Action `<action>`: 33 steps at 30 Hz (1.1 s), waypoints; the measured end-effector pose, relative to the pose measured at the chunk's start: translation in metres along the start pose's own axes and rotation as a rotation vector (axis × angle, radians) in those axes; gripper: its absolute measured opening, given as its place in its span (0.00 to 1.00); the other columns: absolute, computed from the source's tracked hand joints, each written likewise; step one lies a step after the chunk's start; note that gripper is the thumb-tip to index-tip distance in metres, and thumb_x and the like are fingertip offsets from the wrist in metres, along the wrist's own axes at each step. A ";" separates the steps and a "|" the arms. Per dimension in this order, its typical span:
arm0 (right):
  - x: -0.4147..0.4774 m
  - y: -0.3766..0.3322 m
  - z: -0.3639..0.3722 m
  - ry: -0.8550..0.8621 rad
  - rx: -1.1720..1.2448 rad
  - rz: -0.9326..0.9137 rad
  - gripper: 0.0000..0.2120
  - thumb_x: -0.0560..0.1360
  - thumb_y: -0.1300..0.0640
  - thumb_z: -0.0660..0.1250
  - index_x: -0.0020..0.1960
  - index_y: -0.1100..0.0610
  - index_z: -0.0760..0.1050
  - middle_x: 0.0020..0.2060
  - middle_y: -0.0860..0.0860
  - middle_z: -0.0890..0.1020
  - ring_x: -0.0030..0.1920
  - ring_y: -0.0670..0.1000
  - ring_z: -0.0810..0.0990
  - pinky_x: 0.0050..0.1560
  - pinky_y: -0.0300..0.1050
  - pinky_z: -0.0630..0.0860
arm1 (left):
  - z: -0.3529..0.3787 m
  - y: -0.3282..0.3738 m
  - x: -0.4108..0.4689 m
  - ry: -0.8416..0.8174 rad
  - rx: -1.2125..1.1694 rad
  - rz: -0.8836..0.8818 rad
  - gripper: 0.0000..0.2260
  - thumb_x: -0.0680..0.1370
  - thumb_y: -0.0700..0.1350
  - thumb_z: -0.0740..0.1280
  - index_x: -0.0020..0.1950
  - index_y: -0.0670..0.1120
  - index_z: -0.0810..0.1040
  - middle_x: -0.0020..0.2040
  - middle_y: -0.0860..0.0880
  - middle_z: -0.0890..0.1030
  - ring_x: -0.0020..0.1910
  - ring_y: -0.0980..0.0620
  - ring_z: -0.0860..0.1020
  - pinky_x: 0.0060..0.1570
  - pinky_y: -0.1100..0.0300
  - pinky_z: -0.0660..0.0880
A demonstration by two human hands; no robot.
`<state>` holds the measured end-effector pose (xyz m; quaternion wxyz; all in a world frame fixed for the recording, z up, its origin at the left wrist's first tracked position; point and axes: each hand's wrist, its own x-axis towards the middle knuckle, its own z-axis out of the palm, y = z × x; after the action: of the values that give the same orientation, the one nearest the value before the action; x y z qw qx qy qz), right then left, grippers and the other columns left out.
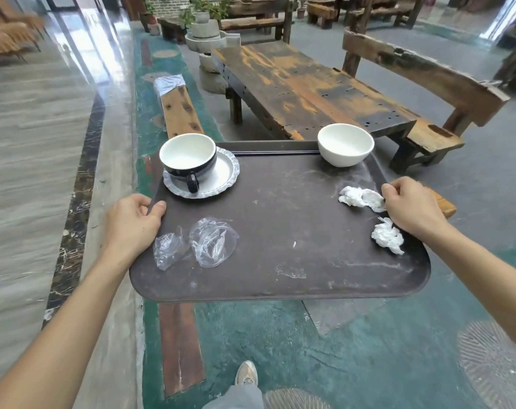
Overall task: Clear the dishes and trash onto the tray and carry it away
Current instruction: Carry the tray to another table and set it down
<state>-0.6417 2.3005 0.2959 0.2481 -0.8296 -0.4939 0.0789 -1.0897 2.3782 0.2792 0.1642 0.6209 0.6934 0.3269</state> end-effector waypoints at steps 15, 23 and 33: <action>0.195 -0.032 0.034 0.060 -0.007 0.051 0.20 0.80 0.55 0.55 0.43 0.73 0.72 0.39 0.67 0.81 0.45 0.66 0.78 0.40 0.52 0.67 | 0.097 0.051 0.213 -0.038 -0.005 0.076 0.12 0.77 0.51 0.69 0.40 0.44 0.79 0.31 0.50 0.75 0.38 0.43 0.77 0.38 0.54 0.67; 0.328 -0.013 0.059 0.026 0.007 0.010 0.18 0.79 0.53 0.55 0.32 0.60 0.65 0.28 0.56 0.72 0.35 0.59 0.72 0.35 0.52 0.64 | 0.173 0.091 0.289 -0.013 -0.003 0.048 0.12 0.77 0.52 0.69 0.39 0.45 0.78 0.32 0.49 0.76 0.38 0.43 0.77 0.39 0.53 0.68; 0.480 -0.006 0.086 -0.008 0.008 -0.030 0.17 0.78 0.53 0.55 0.32 0.57 0.61 0.26 0.53 0.69 0.30 0.55 0.68 0.32 0.43 0.65 | 0.241 0.137 0.380 0.028 0.014 -0.009 0.12 0.78 0.52 0.68 0.41 0.45 0.79 0.34 0.48 0.77 0.38 0.44 0.77 0.36 0.53 0.67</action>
<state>-0.4385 2.7439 0.2797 0.2505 -0.8210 -0.5068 0.0802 -0.9001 2.8080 0.2605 0.1516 0.6143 0.7006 0.3300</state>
